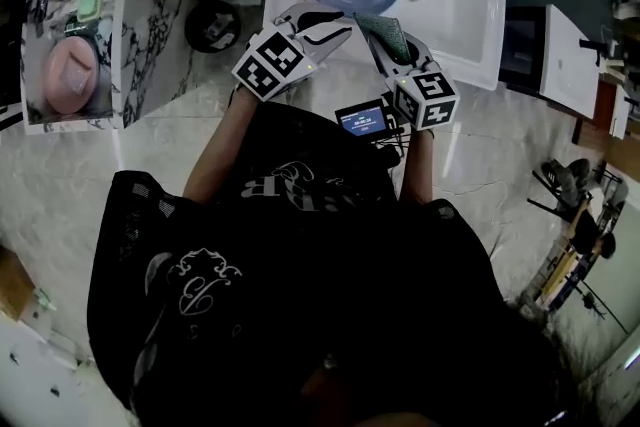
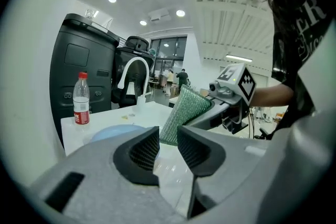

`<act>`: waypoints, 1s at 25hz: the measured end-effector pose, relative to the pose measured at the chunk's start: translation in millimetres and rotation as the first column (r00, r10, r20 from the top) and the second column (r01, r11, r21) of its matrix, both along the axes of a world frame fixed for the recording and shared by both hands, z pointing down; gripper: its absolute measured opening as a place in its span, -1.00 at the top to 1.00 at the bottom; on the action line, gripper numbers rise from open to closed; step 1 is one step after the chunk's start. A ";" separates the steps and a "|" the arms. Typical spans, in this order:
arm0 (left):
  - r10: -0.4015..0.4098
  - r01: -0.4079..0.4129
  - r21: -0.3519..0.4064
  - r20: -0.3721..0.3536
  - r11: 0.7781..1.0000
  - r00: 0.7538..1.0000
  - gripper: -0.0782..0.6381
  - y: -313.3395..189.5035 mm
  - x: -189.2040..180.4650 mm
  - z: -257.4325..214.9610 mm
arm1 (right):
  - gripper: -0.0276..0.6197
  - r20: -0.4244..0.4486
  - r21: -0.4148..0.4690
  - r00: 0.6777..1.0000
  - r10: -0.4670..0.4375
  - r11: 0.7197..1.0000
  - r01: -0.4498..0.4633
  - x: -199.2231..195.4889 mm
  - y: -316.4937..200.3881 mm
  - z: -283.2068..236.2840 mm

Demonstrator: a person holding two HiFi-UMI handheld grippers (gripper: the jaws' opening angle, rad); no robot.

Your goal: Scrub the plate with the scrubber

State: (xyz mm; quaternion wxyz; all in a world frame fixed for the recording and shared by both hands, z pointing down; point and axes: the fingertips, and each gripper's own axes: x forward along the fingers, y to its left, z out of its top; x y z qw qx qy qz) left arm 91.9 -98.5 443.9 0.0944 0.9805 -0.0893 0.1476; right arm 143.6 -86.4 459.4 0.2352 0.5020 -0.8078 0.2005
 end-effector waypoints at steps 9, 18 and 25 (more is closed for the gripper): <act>-0.111 0.111 -0.011 -0.082 0.994 0.990 0.45 95.3 2.3 -28.4 | 0.64 0.040 0.062 0.998 -0.056 0.997 0.054 -5.9 95.1 -8.8; -0.202 0.203 0.013 -0.049 0.979 0.978 0.45 221.8 -20.2 -33.0 | 0.64 0.049 0.121 0.991 -0.123 0.986 0.116 -18.9 196.9 -11.3; -0.233 0.234 0.036 -0.024 0.972 0.972 0.45 265.8 -44.3 -43.2 | 0.64 0.111 0.145 0.985 -0.134 0.983 0.117 -44.0 233.5 -19.8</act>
